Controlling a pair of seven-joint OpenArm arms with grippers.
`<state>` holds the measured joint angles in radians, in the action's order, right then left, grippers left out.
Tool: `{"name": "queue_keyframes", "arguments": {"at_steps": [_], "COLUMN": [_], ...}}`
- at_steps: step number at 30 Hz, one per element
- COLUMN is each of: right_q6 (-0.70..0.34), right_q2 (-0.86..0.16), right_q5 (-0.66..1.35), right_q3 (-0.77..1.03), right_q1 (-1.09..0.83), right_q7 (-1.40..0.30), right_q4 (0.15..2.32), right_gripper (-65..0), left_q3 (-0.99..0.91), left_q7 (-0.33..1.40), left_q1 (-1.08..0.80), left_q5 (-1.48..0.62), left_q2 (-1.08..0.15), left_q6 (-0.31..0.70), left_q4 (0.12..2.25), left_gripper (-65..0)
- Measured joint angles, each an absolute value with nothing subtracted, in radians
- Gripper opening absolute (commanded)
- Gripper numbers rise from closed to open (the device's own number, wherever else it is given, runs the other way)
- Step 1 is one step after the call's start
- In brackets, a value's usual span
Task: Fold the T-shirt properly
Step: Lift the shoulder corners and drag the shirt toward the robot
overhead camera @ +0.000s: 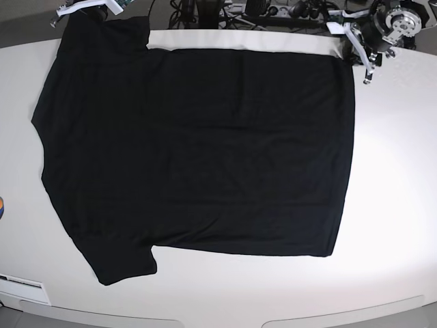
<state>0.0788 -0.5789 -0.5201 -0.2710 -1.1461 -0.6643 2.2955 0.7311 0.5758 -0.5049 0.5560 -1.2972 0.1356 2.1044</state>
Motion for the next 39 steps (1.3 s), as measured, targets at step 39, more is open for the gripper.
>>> {"name": "queue_keyframes", "arguments": {"at_steps": [39], "right_q6": [0.202], "right_q2": [-0.772], "right_q5": [-0.531], "right_q3": [-0.272], "right_q1": [-0.769], "right_q7": [-0.632], "right_q4": [2.298], "right_gripper": [-65.0], "left_q3": [0.338], "left_q7": [0.427], "left_q1": [-0.456], "left_q5": [0.499], "left_q2": [-1.209], "left_q6": [0.0], "left_q4": [2.172], "left_gripper": [-65.0]}}
